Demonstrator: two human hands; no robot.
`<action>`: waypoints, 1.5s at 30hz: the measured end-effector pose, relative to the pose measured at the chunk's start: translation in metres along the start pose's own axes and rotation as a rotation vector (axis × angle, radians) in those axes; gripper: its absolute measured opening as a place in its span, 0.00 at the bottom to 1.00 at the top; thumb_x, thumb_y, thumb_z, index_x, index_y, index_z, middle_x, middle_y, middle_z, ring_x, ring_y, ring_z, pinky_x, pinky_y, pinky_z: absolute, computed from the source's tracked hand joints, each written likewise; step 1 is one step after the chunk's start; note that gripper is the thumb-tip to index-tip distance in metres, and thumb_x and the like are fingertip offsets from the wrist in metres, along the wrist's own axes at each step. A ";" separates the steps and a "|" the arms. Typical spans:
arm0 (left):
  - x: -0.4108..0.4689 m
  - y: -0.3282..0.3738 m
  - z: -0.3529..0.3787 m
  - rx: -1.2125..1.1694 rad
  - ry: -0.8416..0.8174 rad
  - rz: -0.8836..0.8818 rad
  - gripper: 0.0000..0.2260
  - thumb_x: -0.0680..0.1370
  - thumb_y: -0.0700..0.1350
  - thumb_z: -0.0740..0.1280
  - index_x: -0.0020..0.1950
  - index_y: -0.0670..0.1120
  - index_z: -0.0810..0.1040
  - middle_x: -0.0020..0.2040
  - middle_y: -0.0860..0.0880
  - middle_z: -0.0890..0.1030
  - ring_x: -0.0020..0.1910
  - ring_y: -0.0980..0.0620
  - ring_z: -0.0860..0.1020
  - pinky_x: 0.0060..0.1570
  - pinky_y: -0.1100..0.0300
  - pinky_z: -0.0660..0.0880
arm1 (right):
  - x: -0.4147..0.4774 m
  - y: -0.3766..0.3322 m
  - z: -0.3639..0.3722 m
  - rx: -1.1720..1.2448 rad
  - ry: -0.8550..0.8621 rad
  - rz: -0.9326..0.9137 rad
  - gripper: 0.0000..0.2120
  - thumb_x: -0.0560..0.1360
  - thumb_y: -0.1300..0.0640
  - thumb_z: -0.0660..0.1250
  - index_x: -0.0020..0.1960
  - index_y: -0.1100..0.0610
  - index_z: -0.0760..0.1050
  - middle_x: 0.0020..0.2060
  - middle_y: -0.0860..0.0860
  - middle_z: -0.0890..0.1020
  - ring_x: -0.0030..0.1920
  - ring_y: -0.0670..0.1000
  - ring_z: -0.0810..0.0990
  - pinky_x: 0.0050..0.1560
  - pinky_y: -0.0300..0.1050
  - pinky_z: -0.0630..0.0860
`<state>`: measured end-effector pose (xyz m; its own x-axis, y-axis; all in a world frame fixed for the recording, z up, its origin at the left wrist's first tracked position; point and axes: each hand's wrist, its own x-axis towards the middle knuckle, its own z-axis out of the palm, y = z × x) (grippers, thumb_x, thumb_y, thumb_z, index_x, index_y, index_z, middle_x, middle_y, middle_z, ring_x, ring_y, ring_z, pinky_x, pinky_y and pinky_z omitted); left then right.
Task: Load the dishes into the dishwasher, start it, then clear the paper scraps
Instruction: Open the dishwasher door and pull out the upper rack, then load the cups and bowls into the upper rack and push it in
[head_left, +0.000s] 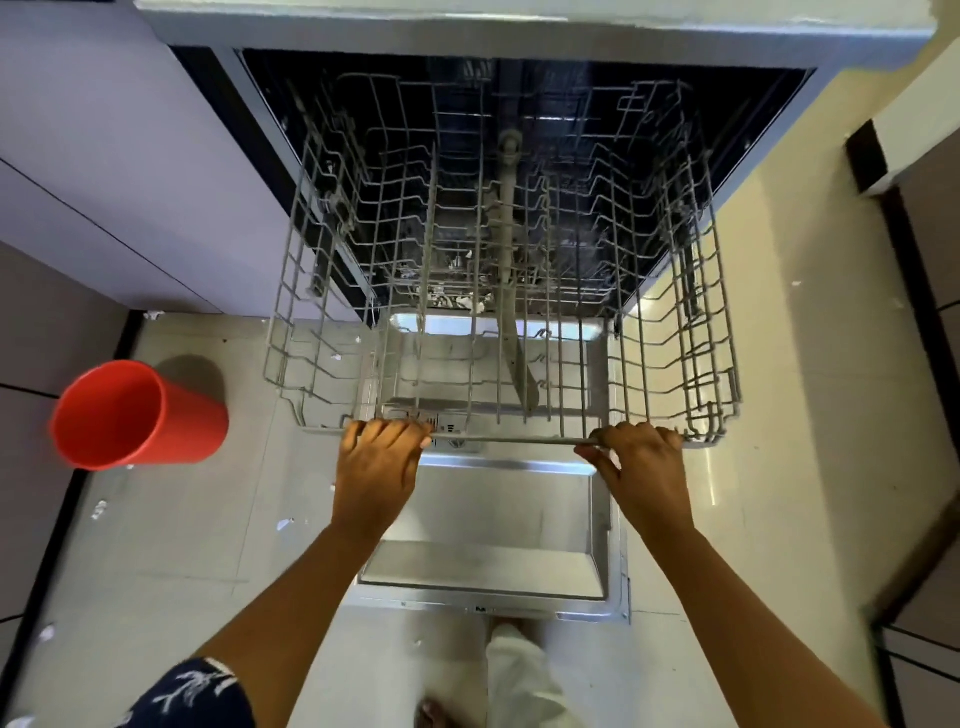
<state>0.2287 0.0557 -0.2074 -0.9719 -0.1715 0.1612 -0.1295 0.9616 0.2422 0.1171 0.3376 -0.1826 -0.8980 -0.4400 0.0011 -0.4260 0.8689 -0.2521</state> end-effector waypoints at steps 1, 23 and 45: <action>0.001 0.001 -0.003 -0.006 -0.012 -0.001 0.16 0.80 0.49 0.55 0.54 0.47 0.81 0.47 0.48 0.83 0.47 0.46 0.80 0.55 0.46 0.72 | -0.001 -0.001 -0.002 -0.017 -0.020 0.006 0.14 0.75 0.43 0.65 0.45 0.53 0.81 0.37 0.50 0.83 0.40 0.53 0.81 0.50 0.53 0.73; 0.065 -0.095 -0.220 -0.529 0.055 -0.539 0.22 0.72 0.59 0.59 0.59 0.49 0.79 0.58 0.50 0.81 0.57 0.49 0.77 0.58 0.56 0.72 | 0.123 -0.220 -0.135 0.038 -0.303 -0.258 0.25 0.76 0.42 0.56 0.67 0.57 0.70 0.64 0.55 0.74 0.64 0.58 0.71 0.62 0.52 0.69; 0.279 -0.436 -0.331 -0.106 -0.077 -0.313 0.28 0.80 0.59 0.56 0.78 0.53 0.53 0.79 0.50 0.52 0.78 0.49 0.48 0.74 0.46 0.46 | 0.383 -0.539 -0.120 -0.018 -0.006 -0.085 0.28 0.78 0.47 0.59 0.74 0.54 0.58 0.75 0.52 0.59 0.75 0.52 0.56 0.73 0.57 0.53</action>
<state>0.0787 -0.4821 0.0490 -0.9009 -0.4340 -0.0081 -0.4064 0.8366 0.3673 -0.0105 -0.2721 0.0699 -0.8578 -0.5136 0.0163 -0.5027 0.8321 -0.2343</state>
